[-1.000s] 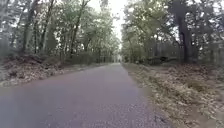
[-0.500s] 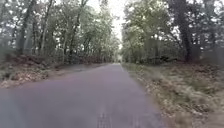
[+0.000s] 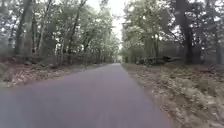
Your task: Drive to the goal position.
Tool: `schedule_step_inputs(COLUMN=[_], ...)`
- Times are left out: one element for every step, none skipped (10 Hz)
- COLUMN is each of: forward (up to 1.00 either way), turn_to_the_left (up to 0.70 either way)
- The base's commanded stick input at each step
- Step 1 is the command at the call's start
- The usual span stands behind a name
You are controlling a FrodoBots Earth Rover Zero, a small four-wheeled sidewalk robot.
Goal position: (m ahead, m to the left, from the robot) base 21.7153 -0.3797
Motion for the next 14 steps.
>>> schedule_step_inputs(forward=[0.7, 0.7, 0.7, 0.7, 0.7, 0.7, 0.7, 0.7, 0.7, 0.7, 0.7, 0.7, 0.7, 0.7], turn_to_the_left=[0.0, 0.0, 0.0, 0.0, 0.0, 0.0, 0.0, 0.0, 0.0, 0.0, 0.0, 0.0, 0.0, 0.0])
